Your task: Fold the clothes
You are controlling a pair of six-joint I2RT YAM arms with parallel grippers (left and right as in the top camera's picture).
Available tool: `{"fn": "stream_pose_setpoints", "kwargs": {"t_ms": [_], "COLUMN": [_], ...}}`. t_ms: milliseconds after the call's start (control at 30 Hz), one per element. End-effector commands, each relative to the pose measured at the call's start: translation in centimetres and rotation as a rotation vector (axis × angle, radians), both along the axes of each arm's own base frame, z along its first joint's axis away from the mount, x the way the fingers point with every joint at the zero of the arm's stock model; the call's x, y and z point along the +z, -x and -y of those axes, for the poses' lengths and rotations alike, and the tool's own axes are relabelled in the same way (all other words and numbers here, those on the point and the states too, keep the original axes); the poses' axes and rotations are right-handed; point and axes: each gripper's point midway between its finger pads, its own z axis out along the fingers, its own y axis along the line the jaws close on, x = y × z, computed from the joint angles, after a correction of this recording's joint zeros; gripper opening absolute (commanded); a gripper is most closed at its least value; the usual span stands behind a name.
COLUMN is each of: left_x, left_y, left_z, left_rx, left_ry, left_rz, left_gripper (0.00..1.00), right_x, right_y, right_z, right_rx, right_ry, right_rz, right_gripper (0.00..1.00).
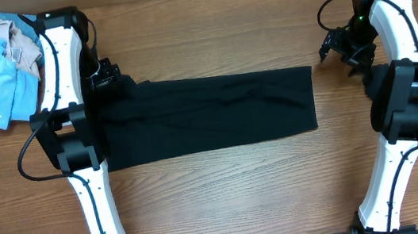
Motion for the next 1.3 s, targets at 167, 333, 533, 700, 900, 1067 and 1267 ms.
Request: {"fn": "stream_pose_setpoints", "kwargs": {"t_ms": [167, 333, 533, 700, 900, 1067, 1267], "left_x": [0.4, 0.4, 0.3, 0.3, 0.4, 0.0, -1.1], "left_y": [-0.5, -0.5, -0.9, -0.9, 0.5, 0.5, 1.3], "left_z": [0.8, 0.8, 0.6, 0.5, -0.7, -0.4, 0.0], "left_rx": [0.016, 0.014, 0.015, 0.006, -0.034, -0.032, -0.028], "left_ry": [0.053, 0.054, 0.047, 0.041, -0.025, -0.011, 0.013], "left_rz": [0.031, 0.031, 0.048, 0.05, -0.009, -0.017, -0.054], "left_gripper": [0.74, 0.46, 0.05, 0.11, 0.53, 0.45, 0.42], "right_x": [2.9, 2.9, 2.9, 2.9, 2.9, 2.9, 2.9], "right_y": [-0.8, -0.8, -0.6, -0.5, -0.4, -0.3, -0.3], "right_z": [0.1, 0.1, 0.1, 0.1, 0.0, 0.0, 0.0], "right_rx": [0.005, 0.005, 0.005, 0.005, 0.005, 0.005, 0.005], "right_ry": [0.007, 0.007, 0.006, 0.005, 0.004, 0.003, 0.003], "right_rz": [0.074, 0.075, 0.067, 0.062, 0.057, 0.051, 0.052], "right_gripper": [0.82, 0.82, 0.82, 0.82, 0.82, 0.82, 0.82]}}
